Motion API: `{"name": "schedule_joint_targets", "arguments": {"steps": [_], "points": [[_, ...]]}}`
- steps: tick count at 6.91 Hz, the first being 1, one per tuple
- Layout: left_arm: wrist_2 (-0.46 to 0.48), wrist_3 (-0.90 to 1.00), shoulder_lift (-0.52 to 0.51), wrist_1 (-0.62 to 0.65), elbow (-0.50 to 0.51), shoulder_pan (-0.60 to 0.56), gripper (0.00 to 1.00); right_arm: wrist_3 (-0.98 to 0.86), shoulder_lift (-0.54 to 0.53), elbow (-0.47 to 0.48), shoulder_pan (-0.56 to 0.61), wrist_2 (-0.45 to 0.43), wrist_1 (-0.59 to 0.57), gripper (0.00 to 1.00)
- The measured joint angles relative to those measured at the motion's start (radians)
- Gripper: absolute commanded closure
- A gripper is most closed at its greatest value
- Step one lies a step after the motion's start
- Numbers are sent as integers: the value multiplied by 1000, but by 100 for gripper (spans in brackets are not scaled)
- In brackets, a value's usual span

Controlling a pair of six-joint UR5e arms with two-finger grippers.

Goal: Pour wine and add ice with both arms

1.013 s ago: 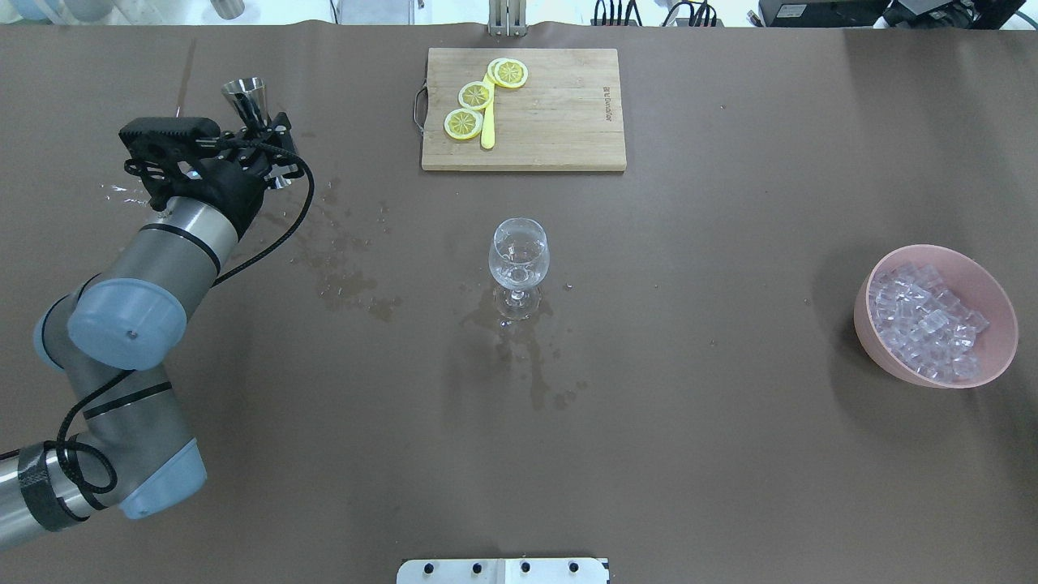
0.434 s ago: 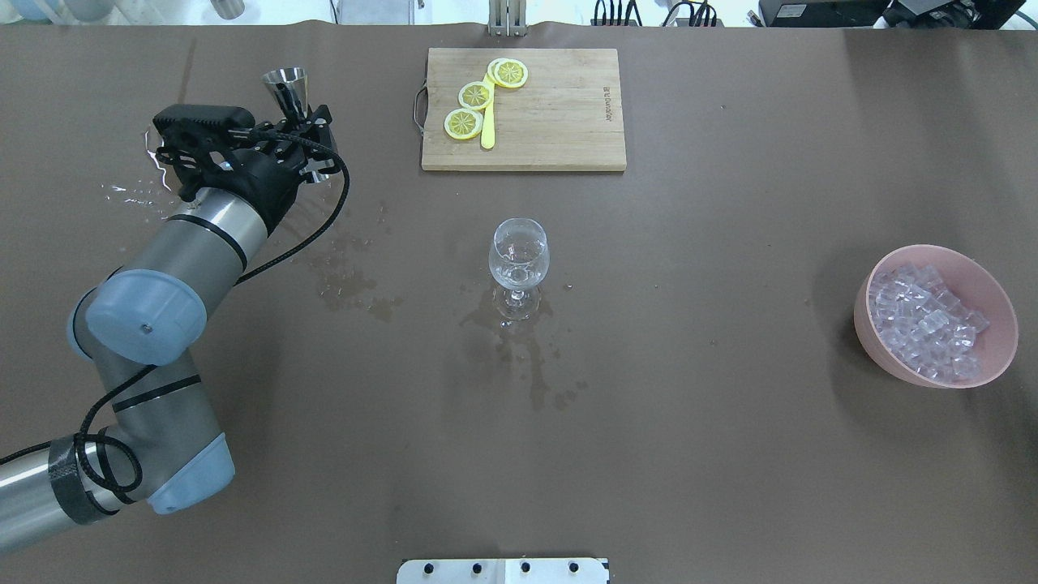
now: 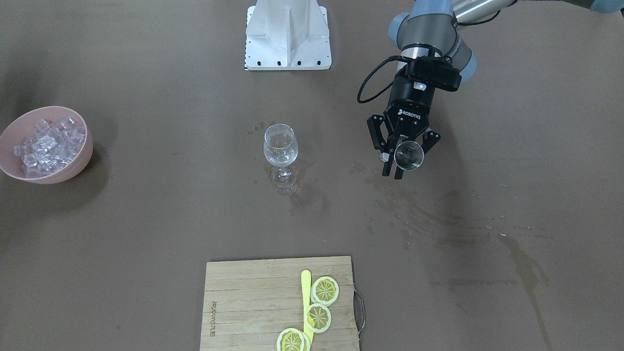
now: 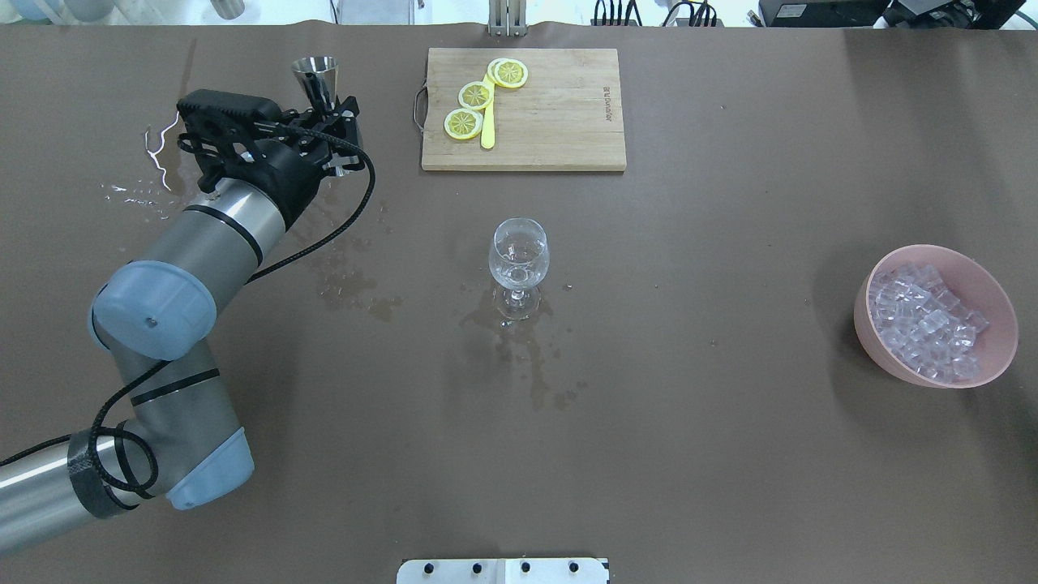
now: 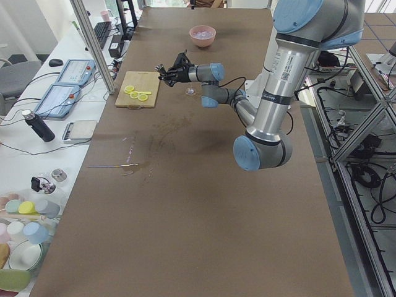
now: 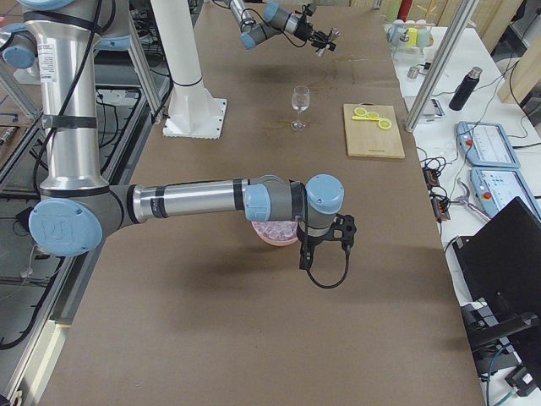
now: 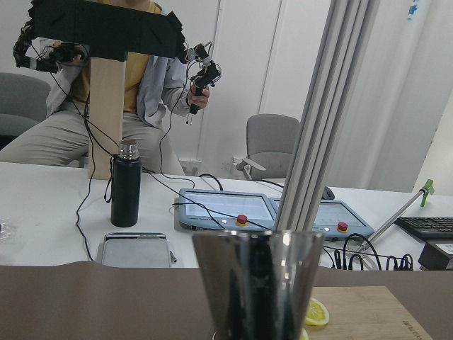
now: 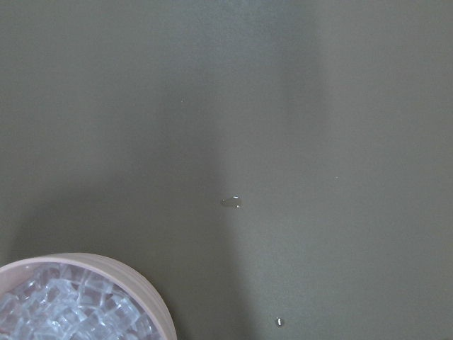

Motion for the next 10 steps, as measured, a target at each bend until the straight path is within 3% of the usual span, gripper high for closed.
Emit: {"name": "schedule_joint_targets", "arguments": {"steps": [6,10], "points": [[-480,82,-55,-66,8,12,100,18,38,7,-7,9,1,0],[-537,235,-78,-52,7,58,100,18,59,12,-8,23,1,0]]}}
